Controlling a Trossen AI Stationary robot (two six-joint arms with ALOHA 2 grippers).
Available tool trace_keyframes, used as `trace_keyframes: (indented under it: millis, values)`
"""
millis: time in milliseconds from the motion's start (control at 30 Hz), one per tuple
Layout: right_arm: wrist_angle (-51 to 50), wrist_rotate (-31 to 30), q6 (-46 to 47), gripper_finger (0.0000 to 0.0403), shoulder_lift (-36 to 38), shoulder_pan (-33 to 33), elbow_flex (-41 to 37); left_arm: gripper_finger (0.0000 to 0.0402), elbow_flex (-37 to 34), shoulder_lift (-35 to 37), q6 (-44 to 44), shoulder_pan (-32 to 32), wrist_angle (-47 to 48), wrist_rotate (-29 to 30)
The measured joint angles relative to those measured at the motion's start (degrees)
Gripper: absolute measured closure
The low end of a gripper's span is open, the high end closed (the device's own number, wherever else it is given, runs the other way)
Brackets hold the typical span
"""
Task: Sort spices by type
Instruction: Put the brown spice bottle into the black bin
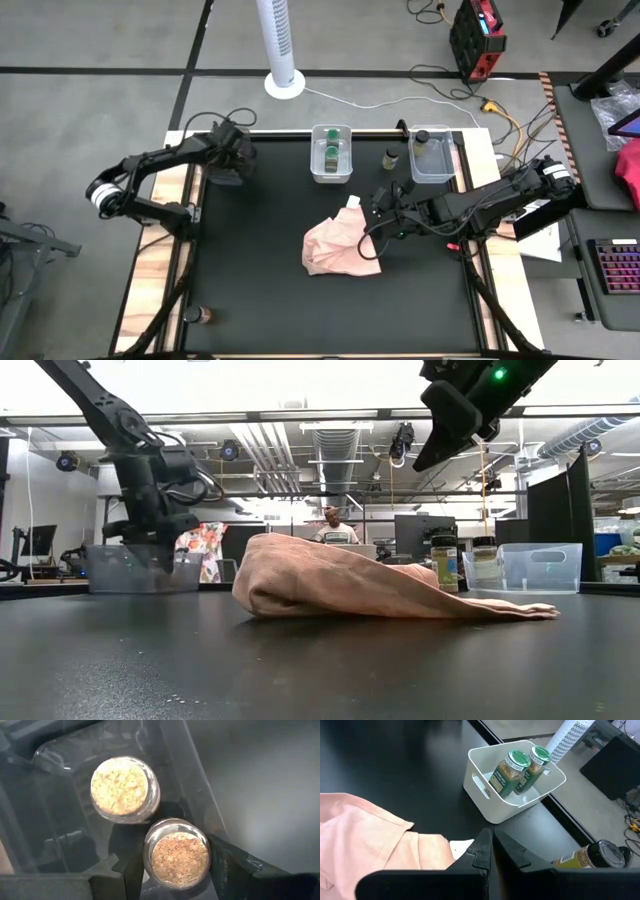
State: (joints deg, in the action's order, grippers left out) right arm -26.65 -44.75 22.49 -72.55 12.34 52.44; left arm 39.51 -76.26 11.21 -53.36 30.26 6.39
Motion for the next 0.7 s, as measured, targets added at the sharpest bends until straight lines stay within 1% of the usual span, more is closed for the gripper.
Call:
trace_keyframes:
  millis: [100,400,700]
  values:
    - [-0.02,0.00,0.00,0.0394,0.00,0.00,-0.26,0.0232,0.11,-0.49,-0.01,0.00,-0.79,0.02]
    - [0.36,-0.02,0.03,0.0394,0.00,0.00,-0.62,0.0190,0.04,-0.45,-0.14,0.00,-0.94,0.22]
    - [0.40,-0.04,0.04,0.0394,0.00,0.00,-0.65,0.0181,0.00,0.91,0.00,0.00,0.66,0.22]
